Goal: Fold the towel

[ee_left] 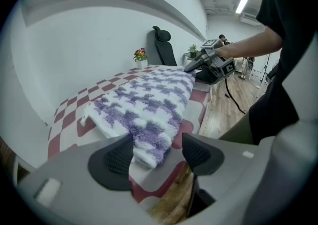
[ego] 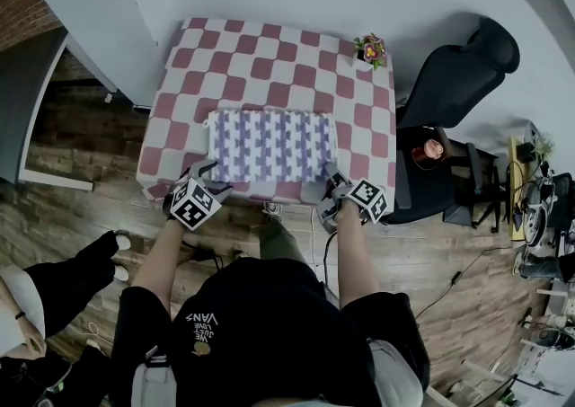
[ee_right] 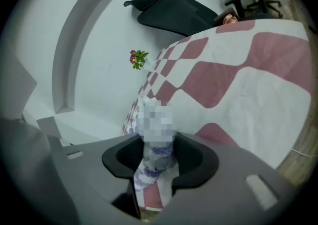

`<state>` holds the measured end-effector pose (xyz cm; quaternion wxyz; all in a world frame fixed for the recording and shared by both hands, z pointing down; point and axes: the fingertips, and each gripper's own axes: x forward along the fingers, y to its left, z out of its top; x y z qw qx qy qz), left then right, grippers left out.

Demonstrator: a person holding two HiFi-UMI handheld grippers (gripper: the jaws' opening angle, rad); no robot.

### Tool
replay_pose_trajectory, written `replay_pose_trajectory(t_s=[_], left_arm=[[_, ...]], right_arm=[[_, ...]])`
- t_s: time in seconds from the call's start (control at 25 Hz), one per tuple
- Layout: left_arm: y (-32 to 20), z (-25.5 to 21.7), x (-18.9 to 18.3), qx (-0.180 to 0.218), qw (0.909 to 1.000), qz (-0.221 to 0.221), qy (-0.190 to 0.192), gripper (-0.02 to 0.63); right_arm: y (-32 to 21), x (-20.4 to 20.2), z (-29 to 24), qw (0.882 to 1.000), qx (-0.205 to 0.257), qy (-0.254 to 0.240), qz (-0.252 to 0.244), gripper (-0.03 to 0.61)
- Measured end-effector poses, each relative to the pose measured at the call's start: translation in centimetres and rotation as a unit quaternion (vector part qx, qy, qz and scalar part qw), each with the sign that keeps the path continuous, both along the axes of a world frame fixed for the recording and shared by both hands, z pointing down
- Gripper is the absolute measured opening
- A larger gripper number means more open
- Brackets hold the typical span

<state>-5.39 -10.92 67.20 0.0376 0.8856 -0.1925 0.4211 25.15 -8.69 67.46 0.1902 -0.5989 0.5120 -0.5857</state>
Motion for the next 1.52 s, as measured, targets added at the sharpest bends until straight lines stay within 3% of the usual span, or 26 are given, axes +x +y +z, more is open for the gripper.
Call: replay_pose_trajectory(t_s=[0.24, 0.52, 0.72, 0.84, 0.96, 1.12, 1.36, 1.52], left_arm=[[-0.3, -0.1, 0.1, -0.005, 0.9998, -0.014, 0.011, 0.286], [-0.2, -0.3, 0.1, -0.009, 0.9994, -0.028, 0.018, 0.287], [-0.1, -1.5, -0.1, 0.001, 0.9992, -0.034, 0.021, 0.287], [0.1, -2.6, -0.5, 0.008, 0.9985, -0.046, 0.029, 0.287], [0.6, -4.1, -1.3, 0.022, 0.9961, -0.070, 0.048, 0.287], [1.7, -5.3, -3.2, 0.035, 0.9901, -0.114, 0.074, 0.287], [4.4, -6.1, -7.0, 0.039, 0.9770, -0.186, 0.096, 0.287], [6.3, -5.6, -9.4, 0.030, 0.9689, -0.225, 0.099, 0.287]], right_arm=[[0.1, 0.1, 0.6, 1.000, -0.012, 0.003, 0.002, 0.082], [-0.9, -0.2, -1.5, 0.999, 0.033, 0.012, 0.003, 0.046], [-2.2, -1.6, -6.4, 0.991, 0.092, 0.085, -0.042, 0.041], [-3.4, -3.9, -9.6, 0.975, 0.125, 0.155, -0.102, 0.041], [-4.4, -7.4, -11.8, 0.937, 0.144, 0.258, -0.185, 0.041], [-5.5, -13.9, -13.5, 0.862, 0.166, 0.374, -0.299, 0.041], [-5.2, -23.8, -12.4, 0.748, 0.190, 0.468, -0.430, 0.041], [-4.5, -28.4, -9.4, 0.682, 0.177, 0.510, -0.494, 0.041]])
